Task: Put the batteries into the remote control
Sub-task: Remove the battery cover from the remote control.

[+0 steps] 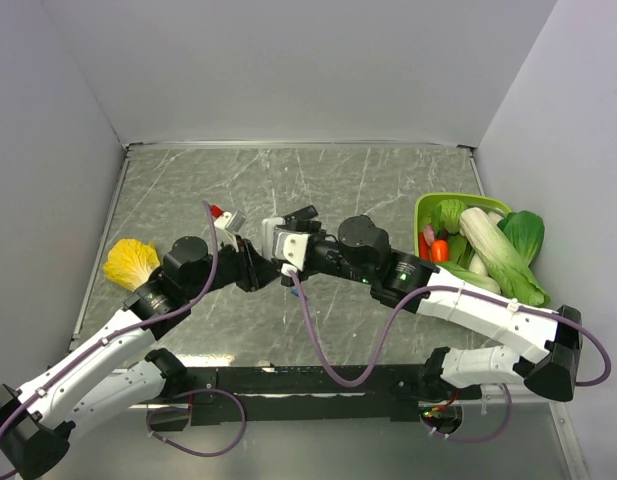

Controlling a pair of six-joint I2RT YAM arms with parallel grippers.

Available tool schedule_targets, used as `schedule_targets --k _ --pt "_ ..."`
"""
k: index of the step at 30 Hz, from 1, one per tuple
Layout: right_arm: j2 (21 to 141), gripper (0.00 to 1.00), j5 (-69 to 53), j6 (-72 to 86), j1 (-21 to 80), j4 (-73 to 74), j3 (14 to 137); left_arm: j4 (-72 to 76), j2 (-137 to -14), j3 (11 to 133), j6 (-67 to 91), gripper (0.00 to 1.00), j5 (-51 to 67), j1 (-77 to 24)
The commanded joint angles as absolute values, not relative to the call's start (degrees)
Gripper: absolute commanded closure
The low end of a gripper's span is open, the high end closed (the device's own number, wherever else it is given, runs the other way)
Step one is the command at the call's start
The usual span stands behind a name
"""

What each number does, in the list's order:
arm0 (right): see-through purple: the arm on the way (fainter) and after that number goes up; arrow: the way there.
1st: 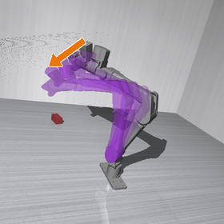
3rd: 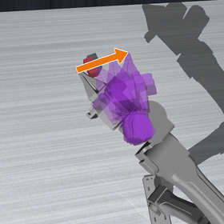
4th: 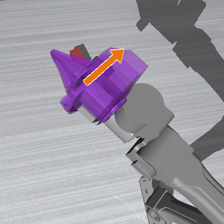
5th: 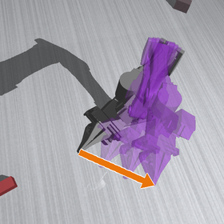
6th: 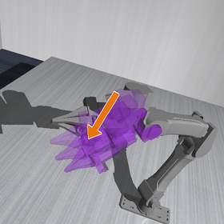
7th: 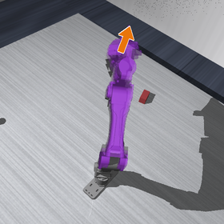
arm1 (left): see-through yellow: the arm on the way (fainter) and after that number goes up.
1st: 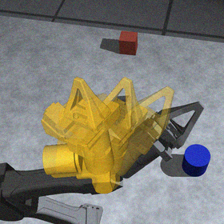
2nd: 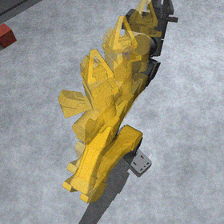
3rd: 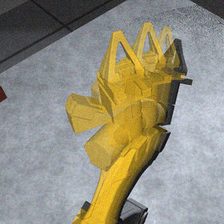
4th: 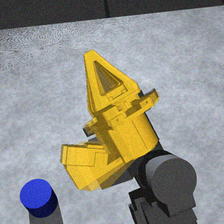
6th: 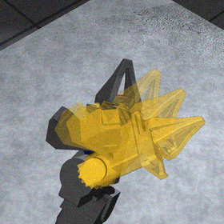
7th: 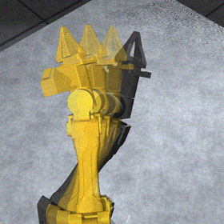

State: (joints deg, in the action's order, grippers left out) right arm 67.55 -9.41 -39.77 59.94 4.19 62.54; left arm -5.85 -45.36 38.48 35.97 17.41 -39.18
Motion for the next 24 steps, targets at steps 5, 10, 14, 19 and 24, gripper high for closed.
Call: schedule_targets --k 5,10,14,19,24 --pt "68.9 0.29 -9.2 -41.8 59.2 1.1 65.5 -3.9 -44.4 40.5 35.1 0.98 19.6 -39.2" --pt "69.8 0.3 -10.7 -41.3 59.1 2.7 66.4 -3.5 -44.2 41.0 35.4 0.98 20.1 -39.3" --pt "70.1 0.31 -11.4 -40.7 59.1 3.9 66.1 -2.6 -44.1 41.4 35.6 0.98 21.0 -39.2" --pt "70.4 0.34 -11.6 -39.9 59.0 5.3 65.6 -2.1 -43.7 41.7 36.2 0.98 21.4 -39.2" --pt "70.4 0.37 -12.2 -38.9 59.1 6.2 64.3 -1.1 -43.2 42.3 37.0 0.98 21.3 -39.3"
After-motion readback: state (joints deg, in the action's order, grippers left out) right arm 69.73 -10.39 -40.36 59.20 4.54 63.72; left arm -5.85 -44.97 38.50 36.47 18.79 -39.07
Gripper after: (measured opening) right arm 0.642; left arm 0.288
